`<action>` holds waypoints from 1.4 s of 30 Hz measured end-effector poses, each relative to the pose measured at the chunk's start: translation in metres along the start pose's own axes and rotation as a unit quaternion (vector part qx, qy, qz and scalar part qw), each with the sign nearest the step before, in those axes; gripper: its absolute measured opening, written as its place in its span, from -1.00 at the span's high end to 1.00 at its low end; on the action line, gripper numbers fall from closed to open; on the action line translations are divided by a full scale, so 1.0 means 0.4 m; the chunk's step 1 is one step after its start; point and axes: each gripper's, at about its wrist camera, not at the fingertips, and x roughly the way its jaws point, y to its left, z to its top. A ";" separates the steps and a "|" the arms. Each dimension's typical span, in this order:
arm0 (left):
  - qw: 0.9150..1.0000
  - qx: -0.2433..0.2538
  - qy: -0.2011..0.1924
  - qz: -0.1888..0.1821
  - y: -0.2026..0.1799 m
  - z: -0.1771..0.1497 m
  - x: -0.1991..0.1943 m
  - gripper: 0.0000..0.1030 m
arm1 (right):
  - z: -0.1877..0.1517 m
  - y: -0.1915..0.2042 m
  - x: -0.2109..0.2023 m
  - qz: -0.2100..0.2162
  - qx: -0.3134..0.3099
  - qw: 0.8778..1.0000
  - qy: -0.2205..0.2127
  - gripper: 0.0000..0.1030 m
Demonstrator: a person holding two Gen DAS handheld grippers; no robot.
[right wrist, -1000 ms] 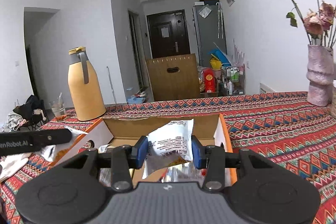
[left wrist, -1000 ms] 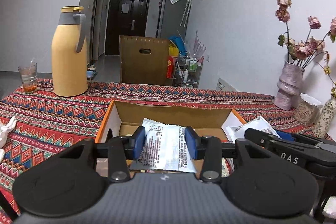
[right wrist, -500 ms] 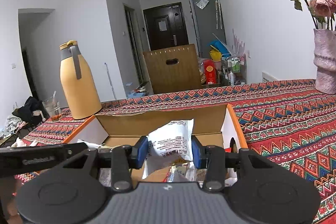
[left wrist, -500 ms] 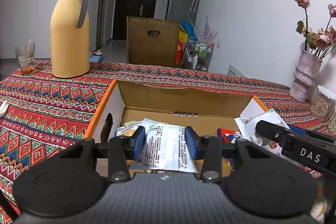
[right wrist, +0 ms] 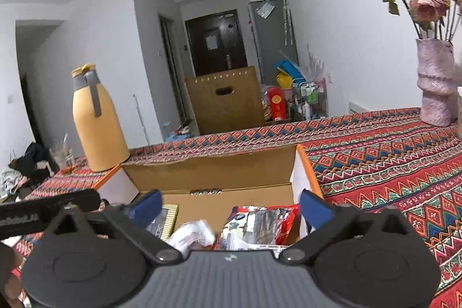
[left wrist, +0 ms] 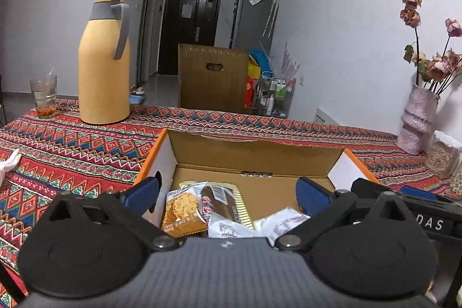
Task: Organize snacks
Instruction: 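Lower both white packets into the box and open both tools, then withdraw both tools from the box back over the snack pile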
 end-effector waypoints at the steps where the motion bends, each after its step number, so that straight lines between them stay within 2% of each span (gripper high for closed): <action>1: 1.000 0.001 0.001 0.002 -0.002 0.000 0.001 -1.00 | 0.001 0.000 0.002 -0.002 0.002 1.000 0.001 -1.00; 24: 1.000 -0.002 -0.008 0.003 -0.006 0.006 -0.040 -1.00 | 0.008 -0.001 -0.022 -0.024 -0.001 1.000 -0.015 -1.00; 33: 1.000 0.005 -0.024 -0.008 -0.022 0.025 -0.118 -1.00 | 0.015 0.021 -0.096 -0.028 -0.031 0.999 -0.025 -1.00; 42: 0.999 0.007 -0.033 -0.012 -0.018 0.005 -0.228 -1.00 | -0.008 0.031 -0.193 -0.022 -0.039 0.999 -0.026 -1.00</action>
